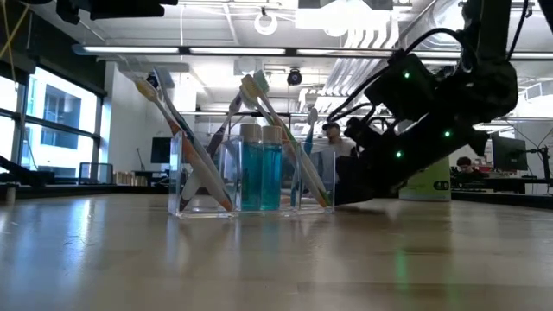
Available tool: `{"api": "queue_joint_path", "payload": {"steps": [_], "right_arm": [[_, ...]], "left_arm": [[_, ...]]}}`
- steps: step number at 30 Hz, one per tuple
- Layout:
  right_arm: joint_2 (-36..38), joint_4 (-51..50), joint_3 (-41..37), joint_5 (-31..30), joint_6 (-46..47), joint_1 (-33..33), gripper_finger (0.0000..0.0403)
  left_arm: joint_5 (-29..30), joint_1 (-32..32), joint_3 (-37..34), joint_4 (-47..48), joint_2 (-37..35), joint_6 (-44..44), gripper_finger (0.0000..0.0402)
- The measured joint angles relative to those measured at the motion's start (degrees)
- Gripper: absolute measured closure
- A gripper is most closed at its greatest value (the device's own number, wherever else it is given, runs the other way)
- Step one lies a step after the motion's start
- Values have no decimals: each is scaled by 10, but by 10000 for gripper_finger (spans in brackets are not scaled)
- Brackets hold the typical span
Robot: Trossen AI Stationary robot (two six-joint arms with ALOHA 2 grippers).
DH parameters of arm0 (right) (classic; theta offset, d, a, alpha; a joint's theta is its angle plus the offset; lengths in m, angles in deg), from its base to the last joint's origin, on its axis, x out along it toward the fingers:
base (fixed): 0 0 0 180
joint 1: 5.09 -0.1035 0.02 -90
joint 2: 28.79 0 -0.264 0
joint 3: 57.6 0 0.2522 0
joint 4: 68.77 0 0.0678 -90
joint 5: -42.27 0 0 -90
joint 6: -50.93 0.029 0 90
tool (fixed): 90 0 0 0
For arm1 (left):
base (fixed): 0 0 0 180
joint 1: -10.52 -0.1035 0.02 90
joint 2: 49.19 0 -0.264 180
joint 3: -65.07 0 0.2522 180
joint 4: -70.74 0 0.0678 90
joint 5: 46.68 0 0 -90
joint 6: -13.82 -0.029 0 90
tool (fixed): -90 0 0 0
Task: Pick & Place toothbrushing station
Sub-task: Put the blue toothbrush into the transparent organizer
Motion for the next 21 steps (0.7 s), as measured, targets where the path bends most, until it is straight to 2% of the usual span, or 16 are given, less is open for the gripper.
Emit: {"api": "queue_joint_path", "payload": {"steps": [9, 19, 21], "right_arm": [[-23, 51, 0, 6, -38, 41, 254], [-23, 46, 0, -6, -47, 55, 381], [-23, 44, 0, -14, -52, 55, 387]], "left_arm": [[-1, 0, 0, 3, 0, 0, 218], [0, 0, 0, 23, 0, 0, 218], [0, 0, 0, 32, 0, 6, 218]]}}
